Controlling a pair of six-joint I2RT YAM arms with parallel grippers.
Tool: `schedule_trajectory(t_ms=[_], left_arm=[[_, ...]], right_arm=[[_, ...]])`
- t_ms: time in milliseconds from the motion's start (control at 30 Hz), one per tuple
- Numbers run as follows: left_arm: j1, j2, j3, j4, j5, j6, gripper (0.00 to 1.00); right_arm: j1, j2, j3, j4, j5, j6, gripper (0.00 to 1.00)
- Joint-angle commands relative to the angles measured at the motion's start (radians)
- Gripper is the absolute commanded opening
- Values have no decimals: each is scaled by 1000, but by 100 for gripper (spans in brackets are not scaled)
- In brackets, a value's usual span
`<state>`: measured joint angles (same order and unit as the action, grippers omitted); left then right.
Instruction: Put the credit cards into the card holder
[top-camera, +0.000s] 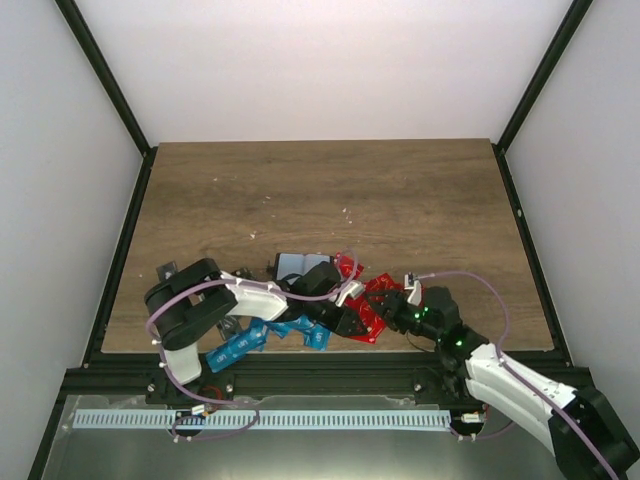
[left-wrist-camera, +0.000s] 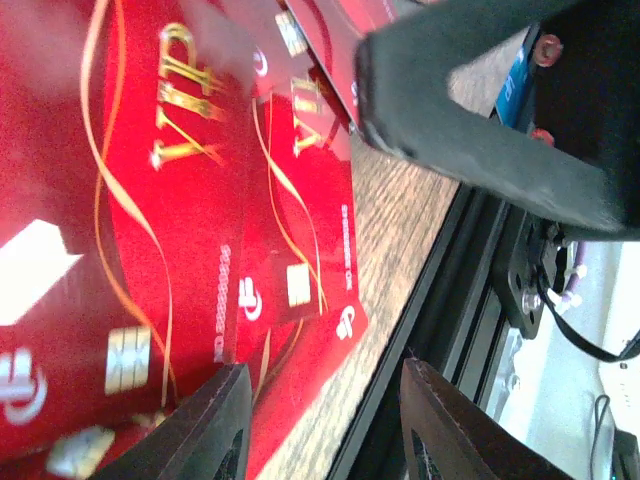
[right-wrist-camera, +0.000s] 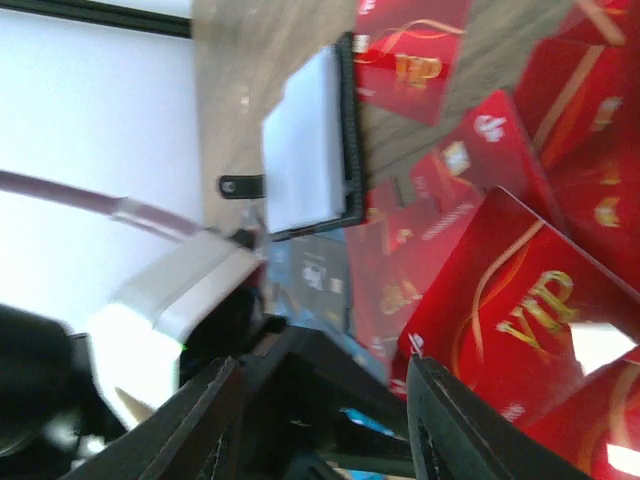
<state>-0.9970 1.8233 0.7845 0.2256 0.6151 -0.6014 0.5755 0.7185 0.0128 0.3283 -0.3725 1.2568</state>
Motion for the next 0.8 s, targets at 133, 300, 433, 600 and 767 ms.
schedule_trajectory(t_ms=[133, 300, 433, 600, 767], left_arm=[[0, -182, 10, -236, -139, 72, 48], [0, -299, -2, -453, -378, 93, 54], [1, -355, -35, -530, -474, 90, 57], [1, -394, -90, -469, -491, 74, 62], [-4, -354, -28, -390, -478, 145, 66]], right_arm=[[-7, -63, 76, -376, 93, -147, 47], [-8, 9, 150, -496, 0, -256, 47], [1, 39, 198, -657, 1, -270, 50], [17, 39, 254, -869, 36, -268, 57], [30, 66, 234, -893, 19, -246, 62]])
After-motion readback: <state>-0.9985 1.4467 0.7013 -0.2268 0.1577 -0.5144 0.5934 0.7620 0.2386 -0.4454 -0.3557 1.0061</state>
